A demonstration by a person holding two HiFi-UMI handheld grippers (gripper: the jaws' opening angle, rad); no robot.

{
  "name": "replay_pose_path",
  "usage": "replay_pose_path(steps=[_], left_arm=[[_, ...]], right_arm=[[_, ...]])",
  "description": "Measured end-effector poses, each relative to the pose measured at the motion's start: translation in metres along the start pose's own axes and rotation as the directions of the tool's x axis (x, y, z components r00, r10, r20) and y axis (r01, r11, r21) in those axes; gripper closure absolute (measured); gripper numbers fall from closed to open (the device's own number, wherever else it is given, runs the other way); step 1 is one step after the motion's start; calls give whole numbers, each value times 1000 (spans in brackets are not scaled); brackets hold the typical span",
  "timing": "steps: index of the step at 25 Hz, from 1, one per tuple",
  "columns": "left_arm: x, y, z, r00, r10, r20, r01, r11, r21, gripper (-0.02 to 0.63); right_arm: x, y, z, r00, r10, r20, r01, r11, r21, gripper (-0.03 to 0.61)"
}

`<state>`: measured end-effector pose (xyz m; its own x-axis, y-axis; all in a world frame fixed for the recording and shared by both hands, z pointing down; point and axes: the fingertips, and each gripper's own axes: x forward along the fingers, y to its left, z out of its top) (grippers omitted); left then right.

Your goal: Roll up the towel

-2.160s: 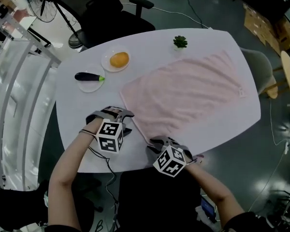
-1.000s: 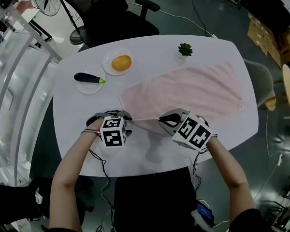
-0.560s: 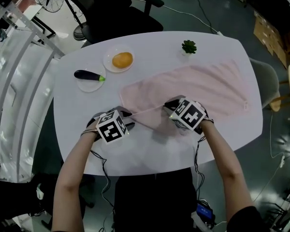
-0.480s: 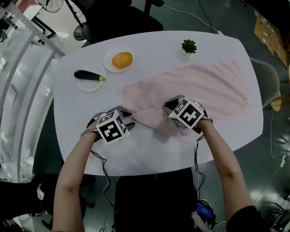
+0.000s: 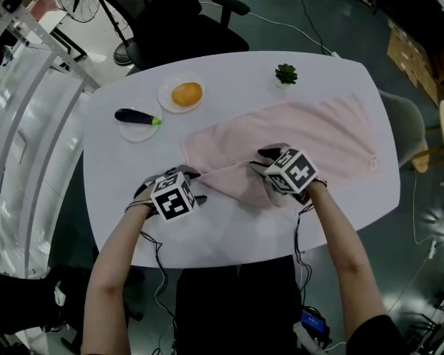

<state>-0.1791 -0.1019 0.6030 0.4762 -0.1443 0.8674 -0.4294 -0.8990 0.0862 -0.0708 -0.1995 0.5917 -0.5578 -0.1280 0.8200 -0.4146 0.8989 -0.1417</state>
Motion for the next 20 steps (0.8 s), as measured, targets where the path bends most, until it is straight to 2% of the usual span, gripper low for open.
replay_pose_path(steps=[3,6,8,10,13,16,18,20], left_arm=[[2,-4,-2,1000,1,-12,-1,1000,2,298],[-3,2,-1,998,58,-8,-58,998,31,278],[-15,6,4,993,110,30,-112,990,86,275],[-29,0,11,989,126,76,-138,974,179,275],[-39,-18,12,991,108,73,-127,929,348,275],[-32,-31,2,995,100,16,-94,859,502,277],[-24,-32,-4,995,100,-15,-74,823,564,279],[-16,-31,-6,994,101,-36,-60,798,600,296]], right_arm=[[-24,-15,-3,999,-47,18,47,999,25,349],[-54,-18,-8,995,-91,44,90,996,18,348],[-73,-5,-14,993,-103,53,105,994,-40,348],[-89,16,-19,991,-116,66,123,985,-120,351],[-96,54,-31,992,-109,68,123,964,-237,374],[-86,92,-47,995,-96,33,102,929,-356,374],[-75,111,-57,995,-96,8,90,899,-429,374],[-62,125,-66,995,-97,-18,77,875,-477,377]])
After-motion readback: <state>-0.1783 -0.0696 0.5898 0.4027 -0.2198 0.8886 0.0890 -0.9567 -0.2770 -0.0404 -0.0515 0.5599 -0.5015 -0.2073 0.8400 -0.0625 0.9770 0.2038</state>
